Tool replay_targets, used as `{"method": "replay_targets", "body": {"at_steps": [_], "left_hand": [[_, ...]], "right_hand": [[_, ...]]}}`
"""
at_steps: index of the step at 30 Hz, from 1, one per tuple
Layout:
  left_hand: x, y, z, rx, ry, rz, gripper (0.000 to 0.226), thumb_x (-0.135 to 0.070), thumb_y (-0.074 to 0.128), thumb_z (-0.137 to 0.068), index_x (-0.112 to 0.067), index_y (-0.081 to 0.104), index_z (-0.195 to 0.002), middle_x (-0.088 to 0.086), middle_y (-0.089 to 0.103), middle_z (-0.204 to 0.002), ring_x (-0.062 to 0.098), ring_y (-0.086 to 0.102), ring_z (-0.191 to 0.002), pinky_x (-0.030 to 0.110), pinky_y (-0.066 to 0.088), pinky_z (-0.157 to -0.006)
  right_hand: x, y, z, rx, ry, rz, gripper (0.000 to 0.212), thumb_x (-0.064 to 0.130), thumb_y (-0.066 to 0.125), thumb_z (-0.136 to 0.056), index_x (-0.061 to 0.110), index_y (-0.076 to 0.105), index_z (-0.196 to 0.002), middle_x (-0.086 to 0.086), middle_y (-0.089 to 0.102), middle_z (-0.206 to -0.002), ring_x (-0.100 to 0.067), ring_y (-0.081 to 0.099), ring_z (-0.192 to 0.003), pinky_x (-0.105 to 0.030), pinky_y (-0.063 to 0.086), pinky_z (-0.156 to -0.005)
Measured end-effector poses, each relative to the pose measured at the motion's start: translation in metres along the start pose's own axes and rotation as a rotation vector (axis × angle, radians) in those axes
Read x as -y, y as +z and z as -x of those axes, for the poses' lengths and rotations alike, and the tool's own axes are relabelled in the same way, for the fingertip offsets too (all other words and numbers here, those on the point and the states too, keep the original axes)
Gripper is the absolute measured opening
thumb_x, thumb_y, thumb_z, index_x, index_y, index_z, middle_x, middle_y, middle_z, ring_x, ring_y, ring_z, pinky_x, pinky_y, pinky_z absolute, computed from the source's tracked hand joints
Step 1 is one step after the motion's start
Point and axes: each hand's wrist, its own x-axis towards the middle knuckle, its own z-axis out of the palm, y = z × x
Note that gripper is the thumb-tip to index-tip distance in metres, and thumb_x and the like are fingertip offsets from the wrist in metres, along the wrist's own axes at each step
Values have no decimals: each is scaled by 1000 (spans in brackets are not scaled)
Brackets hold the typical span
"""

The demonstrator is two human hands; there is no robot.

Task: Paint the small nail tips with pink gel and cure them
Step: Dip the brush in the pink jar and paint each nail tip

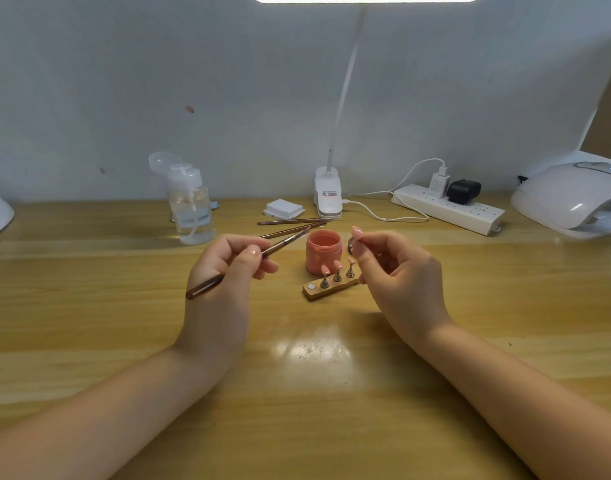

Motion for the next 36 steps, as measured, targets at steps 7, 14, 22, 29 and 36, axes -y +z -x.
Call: {"method": "replay_targets", "body": {"at_steps": [7, 14, 22, 29, 36], "left_hand": [[0, 0, -3, -15, -30, 8, 23, -3, 45, -97, -9, 65, -89, -6, 70, -68, -2, 61, -66, 8, 43, -58], [-7, 0, 5, 162, 129, -73, 14, -25, 55, -90, -22, 67, -97, -6, 72, -86, 8, 67, -86, 12, 47, -73], [-12, 1, 13, 295, 286, -223, 17, -36, 52, -87, -33, 65, -97, -15, 71, -89, 6, 62, -85, 13, 42, -74], [-11, 1, 13, 265, 295, -177, 16, -34, 50, -89, -31, 63, -97, -11, 70, -88, 7, 64, -85, 11, 43, -74], [-10, 3, 14, 297, 275, -192, 18, -38, 53, -90, -33, 65, -103, -16, 72, -95, 8, 65, -94, 13, 45, -79]], "right_hand": [[3, 0, -1, 18, -30, -52, 12, 12, 68, -87, 16, 70, -98, 3, 69, -77, -20, 63, -61, -42, 53, -58], [2, 2, 0, 27, -27, -60, 12, 13, 69, -87, 15, 70, -98, 2, 69, -78, -23, 61, -60, -47, 53, -56], [0, 3, -1, 21, -45, -49, 15, 10, 70, -86, 20, 70, -98, 4, 69, -77, -21, 61, -59, -46, 53, -55], [-2, 3, -1, 17, -23, -68, 13, 13, 70, -87, 19, 71, -98, 2, 70, -76, -23, 62, -62, -47, 53, -57], [-2, 5, -1, 20, -13, -97, 12, 13, 70, -86, 16, 71, -98, 2, 70, -77, -24, 63, -63, -48, 53, -56]]}}
